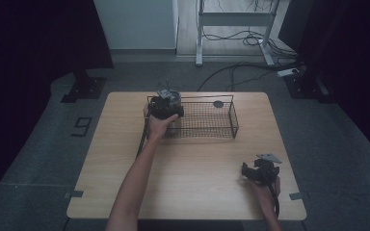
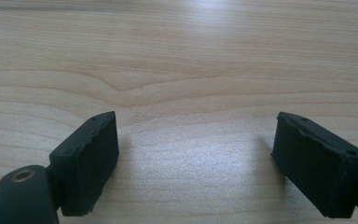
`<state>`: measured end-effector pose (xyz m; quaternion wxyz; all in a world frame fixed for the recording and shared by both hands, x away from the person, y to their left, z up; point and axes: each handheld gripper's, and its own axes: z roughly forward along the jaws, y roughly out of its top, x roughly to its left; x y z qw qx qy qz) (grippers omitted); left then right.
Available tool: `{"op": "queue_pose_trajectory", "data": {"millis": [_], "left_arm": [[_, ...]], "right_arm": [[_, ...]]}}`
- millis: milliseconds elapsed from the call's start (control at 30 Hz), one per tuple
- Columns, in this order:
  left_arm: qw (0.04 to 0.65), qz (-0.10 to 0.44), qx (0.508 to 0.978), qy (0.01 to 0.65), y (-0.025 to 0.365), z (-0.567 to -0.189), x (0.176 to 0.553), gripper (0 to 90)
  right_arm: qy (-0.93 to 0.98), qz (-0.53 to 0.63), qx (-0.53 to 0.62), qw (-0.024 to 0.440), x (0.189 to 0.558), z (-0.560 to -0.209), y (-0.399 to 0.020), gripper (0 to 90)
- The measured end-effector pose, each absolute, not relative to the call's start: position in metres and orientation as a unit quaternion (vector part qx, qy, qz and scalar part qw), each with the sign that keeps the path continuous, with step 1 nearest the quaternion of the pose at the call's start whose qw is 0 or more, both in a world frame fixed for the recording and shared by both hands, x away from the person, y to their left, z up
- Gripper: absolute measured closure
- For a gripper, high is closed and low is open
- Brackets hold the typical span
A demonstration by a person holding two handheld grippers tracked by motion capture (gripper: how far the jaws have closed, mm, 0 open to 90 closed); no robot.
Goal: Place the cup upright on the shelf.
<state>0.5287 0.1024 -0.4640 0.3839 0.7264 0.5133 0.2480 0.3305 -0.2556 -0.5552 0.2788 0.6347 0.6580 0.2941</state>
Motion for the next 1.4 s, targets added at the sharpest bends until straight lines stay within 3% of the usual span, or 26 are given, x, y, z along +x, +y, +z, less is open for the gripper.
{"op": "queue_pose_trajectory", "data": {"millis": [467,767,1100,1400], "left_arm": [[0.386,0.262,0.73,0.5,0.103,-0.475,0.519,3.4],[0.395,0.272,0.724,0.496,0.109,-0.456,0.511,1.4],[0.434,0.283,0.705,0.485,0.121,-0.415,0.479,0.7],[0.432,0.27,0.721,0.471,0.139,-0.413,0.439,0.1]], "right_arm": [[0.658,0.294,0.634,0.279,0.33,-0.555,-0.256,14.2],[0.658,0.294,0.635,0.279,0.33,-0.555,-0.255,14.1],[0.658,0.294,0.635,0.279,0.33,-0.555,-0.255,14.1],[0.658,0.293,0.635,0.28,0.331,-0.555,-0.255,14.1]]}}
